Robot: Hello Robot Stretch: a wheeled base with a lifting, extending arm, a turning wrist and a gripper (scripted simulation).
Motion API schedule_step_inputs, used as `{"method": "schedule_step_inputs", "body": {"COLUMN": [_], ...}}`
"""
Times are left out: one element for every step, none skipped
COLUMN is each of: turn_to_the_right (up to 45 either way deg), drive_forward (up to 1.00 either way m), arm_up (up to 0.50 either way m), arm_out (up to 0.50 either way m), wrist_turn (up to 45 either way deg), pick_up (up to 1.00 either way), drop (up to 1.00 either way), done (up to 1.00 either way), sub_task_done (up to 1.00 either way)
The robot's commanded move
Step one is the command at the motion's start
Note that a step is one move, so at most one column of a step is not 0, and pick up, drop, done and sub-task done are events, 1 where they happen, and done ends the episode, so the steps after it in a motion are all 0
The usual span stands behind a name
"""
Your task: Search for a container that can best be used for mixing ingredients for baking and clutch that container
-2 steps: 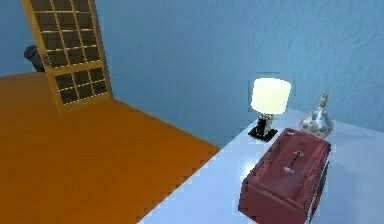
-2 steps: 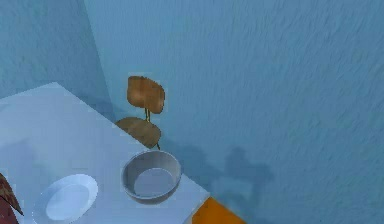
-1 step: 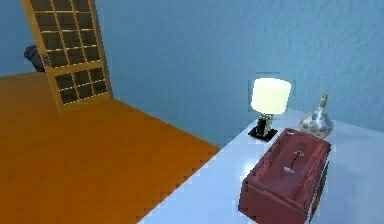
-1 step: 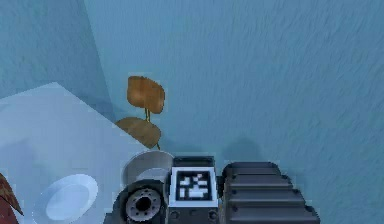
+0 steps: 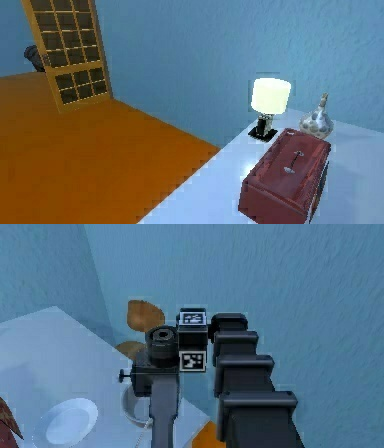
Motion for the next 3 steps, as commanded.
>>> {"method": "schedule_step_inputs", "body": {"turn_to_the_right": [0.0,0.0,0.0], "drive_forward": [0.00,0.00,0.00], "arm_up": [0.00,0.00,0.00], "arm_out": [0.00,0.00,0.00], "wrist_turn": [45.0,45.0,45.0], "pick_up": [0.00,0.00,0.00], "drop": [0.00,0.00,0.00], "done": [0.00,0.00,0.00], "sub_task_done": [0.00,0.00,0.00]}}
